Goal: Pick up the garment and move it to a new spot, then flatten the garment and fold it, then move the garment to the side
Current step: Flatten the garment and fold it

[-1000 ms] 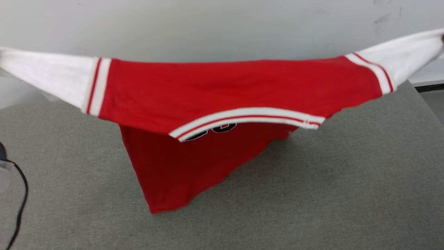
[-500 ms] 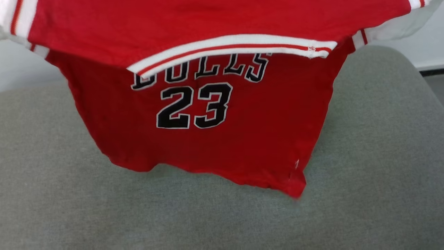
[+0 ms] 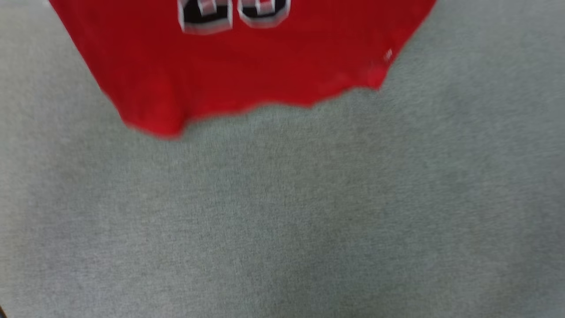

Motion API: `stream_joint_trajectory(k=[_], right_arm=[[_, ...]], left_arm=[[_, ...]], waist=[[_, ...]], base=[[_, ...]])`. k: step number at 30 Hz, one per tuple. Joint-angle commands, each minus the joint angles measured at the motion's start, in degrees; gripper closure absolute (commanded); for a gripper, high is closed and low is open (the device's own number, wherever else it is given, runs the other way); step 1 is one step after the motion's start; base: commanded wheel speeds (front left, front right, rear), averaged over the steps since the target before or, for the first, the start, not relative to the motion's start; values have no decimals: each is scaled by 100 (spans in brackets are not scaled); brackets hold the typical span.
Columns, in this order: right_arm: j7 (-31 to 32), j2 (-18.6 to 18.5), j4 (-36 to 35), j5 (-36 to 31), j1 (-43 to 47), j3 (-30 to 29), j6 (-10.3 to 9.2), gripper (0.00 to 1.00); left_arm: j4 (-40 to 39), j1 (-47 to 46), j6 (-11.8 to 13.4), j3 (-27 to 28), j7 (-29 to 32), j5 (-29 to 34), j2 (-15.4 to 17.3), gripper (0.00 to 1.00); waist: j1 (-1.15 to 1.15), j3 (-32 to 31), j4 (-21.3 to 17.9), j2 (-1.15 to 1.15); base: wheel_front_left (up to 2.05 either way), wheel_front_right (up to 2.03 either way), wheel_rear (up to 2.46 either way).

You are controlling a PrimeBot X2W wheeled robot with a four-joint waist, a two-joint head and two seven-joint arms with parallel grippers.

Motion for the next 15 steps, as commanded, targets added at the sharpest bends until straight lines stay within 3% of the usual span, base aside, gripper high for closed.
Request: stream_joint_trajectory(k=[1, 7, 11, 12, 15], right_arm=[[-44, -9, 47, -57, -132, 25, -4, 100], [-965, 120, 1157, -815, -1553, 46, -4, 100], [-1450, 202, 1676, -1200, -2144, -53, -4, 100], [-1866, 391, 2237, -1497, -2526, -109, -4, 100], [-2183, 441, 2698, -1714, -2751, -31, -5, 100]], left_arm=[[60, -164, -8, -27, -32, 31, 0, 100], [1502, -2224, -100, -826, -558, 555, -632, 100], [2168, -2946, -112, -1081, -921, 791, -958, 100], [2862, -3408, -118, -1228, -1320, 932, -1220, 100], [3491, -3684, -143, -1314, -1672, 1000, -1419, 100]], waist=[[-1, 534, 115, 0], [-1, 1290, 319, 0], [-1, 1575, 438, 0], [-1, 1718, 512, 0], [-1, 1824, 565, 0]], base=[[0, 0, 0], [0, 0, 0], [0, 0, 0], [0, 0, 0], [0, 0, 0]])
